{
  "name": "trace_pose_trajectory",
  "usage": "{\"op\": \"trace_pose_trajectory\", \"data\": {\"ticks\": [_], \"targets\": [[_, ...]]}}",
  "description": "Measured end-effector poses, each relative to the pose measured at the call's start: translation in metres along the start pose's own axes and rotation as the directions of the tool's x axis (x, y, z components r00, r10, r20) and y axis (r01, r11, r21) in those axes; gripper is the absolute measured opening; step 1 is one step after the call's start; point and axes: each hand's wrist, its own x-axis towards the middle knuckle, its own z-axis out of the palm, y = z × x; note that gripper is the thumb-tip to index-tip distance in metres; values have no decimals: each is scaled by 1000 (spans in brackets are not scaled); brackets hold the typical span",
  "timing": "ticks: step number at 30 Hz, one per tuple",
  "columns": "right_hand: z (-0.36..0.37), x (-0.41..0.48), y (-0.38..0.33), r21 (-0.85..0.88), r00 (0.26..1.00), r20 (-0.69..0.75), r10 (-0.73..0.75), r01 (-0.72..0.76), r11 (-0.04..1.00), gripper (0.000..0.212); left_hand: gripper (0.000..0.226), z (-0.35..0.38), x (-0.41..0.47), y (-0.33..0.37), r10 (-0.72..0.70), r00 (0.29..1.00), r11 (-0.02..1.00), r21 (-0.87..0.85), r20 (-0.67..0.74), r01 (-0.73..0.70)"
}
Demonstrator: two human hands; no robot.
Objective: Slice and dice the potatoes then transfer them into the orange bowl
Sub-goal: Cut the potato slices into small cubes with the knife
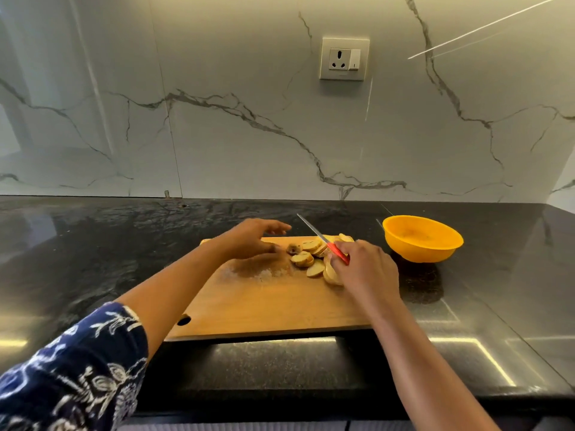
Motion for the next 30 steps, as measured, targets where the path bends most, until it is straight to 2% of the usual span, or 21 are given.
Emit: {"op": "trace_pose_trajectory", "data": {"ticks": [2, 4, 10, 13, 15, 17, 19, 22, 26, 30], "targets": [[1, -1, 4, 1, 1000, 4, 1, -1, 1000, 43, 50, 3, 10, 6, 5, 997, 1000, 15, 73, -6], [1, -1, 6, 2, 1000, 13, 0, 0, 1000, 44, 42, 5, 18, 9, 3, 997, 1000, 4, 75, -3], [2, -2, 4, 28, 1000, 19, -9, 9, 1000, 44, 26, 2, 16, 8, 36, 998, 999, 29, -50, -34], [1, -3, 2, 42, 1000, 5, -16, 16, 999, 42, 25, -4, -3, 3, 57, 978, 994, 100, -199, -38], [1, -5, 0, 46, 1000, 2, -23, 23, 999, 41, 26, -9, -20, -2, 106, 947, 979, 196, -303, -47], [1, -8, -2, 44, 999, 3, -39, 39, 998, 42, 25, -10, -39, -7, 209, 916, 953, 282, -343, -112], [2, -11, -5, 50, 998, 14, -58, 58, 997, 43, 24, -9, -59, -12, 334, 891, 909, 354, -306, -219], [2, -16, -10, 57, 994, 54, -96, 93, 994, 43, 33, -6, -84, -17, 386, 891, 892, 340, -238, -296], [3, -20, -15, 67, 988, 74, -136, 132, 989, 44, 59, -3, -107, -21, 352, 897, 909, 324, -265, -261], [5, -21, -17, 63, 983, 100, -152, 146, 987, 45, 74, -2, -116, -11, 74, 919, 991, 135, -386, -23]]}}
